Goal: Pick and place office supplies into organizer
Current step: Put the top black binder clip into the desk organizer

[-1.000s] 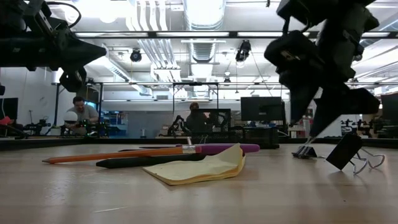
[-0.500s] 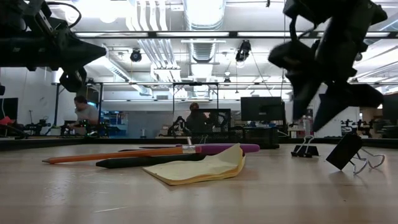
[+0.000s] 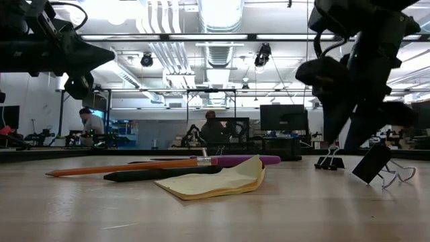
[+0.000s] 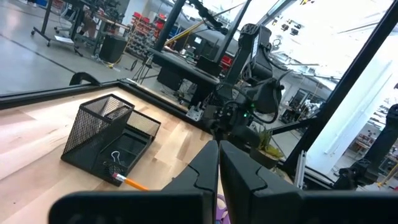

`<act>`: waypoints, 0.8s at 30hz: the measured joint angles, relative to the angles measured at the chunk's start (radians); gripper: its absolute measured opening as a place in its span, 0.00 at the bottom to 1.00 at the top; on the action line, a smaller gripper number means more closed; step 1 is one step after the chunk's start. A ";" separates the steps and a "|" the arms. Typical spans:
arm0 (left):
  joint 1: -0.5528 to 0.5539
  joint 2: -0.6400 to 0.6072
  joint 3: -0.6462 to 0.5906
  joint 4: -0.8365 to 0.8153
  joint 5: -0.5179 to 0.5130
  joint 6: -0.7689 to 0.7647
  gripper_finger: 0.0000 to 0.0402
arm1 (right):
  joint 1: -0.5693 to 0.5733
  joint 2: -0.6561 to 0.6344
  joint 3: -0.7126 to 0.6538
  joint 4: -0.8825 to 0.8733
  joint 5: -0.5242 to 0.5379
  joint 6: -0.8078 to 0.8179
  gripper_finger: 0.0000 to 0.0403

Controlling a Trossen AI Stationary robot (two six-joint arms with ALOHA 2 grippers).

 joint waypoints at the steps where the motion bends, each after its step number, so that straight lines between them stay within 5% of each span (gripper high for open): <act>1: 0.000 0.000 0.000 0.000 0.000 0.000 0.00 | -0.001 0.011 -0.003 0.013 -0.006 -0.008 0.43; 16: 0.000 0.001 0.000 0.001 0.000 0.000 0.00 | -0.003 0.048 -0.003 0.063 0.014 -0.066 0.28; 24: 0.000 0.002 0.000 0.000 0.000 -0.001 0.00 | -0.005 0.047 -0.002 0.077 0.021 -0.125 0.05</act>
